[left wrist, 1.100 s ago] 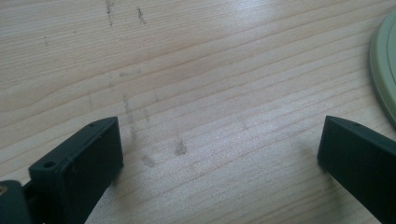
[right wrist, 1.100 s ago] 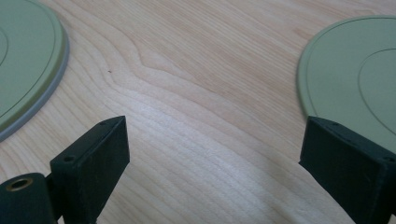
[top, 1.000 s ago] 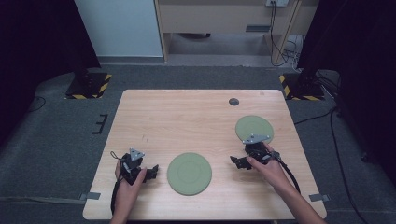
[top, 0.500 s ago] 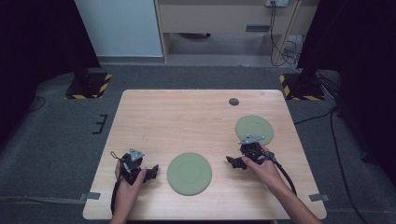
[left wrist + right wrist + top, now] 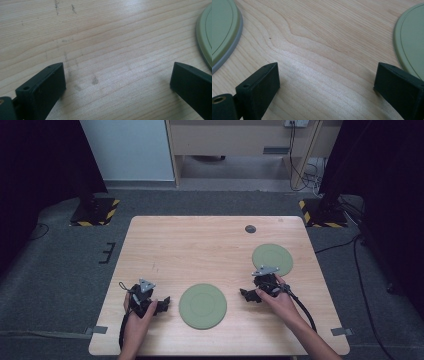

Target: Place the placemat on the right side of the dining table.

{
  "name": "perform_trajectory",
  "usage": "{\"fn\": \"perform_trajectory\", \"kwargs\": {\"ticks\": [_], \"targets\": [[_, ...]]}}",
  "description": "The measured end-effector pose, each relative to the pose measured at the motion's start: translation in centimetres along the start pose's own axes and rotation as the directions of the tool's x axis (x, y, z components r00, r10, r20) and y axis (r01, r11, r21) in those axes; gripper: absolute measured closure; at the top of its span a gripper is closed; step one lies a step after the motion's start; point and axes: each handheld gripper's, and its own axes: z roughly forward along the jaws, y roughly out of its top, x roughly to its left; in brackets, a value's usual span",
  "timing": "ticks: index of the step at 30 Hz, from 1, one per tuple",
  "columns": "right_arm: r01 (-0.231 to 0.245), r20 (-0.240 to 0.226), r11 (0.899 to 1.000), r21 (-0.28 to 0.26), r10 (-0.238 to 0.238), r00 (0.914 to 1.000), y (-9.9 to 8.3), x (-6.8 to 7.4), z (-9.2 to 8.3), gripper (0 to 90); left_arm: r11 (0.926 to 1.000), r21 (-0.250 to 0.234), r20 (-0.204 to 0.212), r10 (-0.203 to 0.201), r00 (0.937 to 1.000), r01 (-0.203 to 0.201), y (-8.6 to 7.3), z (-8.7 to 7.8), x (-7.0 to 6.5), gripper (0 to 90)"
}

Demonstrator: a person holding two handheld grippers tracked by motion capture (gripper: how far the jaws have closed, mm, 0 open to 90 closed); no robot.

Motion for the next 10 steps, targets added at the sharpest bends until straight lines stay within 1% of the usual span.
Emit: {"fn": "perform_trajectory", "kwargs": {"ticks": [4,9,10], "targets": [[0.006,0.001,1.0,-0.015,-0.006,1.0,-0.07,0.02,0.22,4.5,1.0,0.0,0.0,0.0,1.0,0.0,0.0,0.0,0.0,0.0],[0.019,-0.009,1.0,-0.014,-0.019,0.9998,-0.22,-0.12,0.11,3.3,1.0,0.0,0.0,0.0,1.0,0.0,0.0,0.0,0.0,0.0],[0.004,0.002,1.0,-0.004,-0.004,1.0,-0.21,-0.04,0.15,0.5,1.0,0.0,0.003,0.003,1.0,-0.003,0.02,0.02,-0.02,0.0]]}}
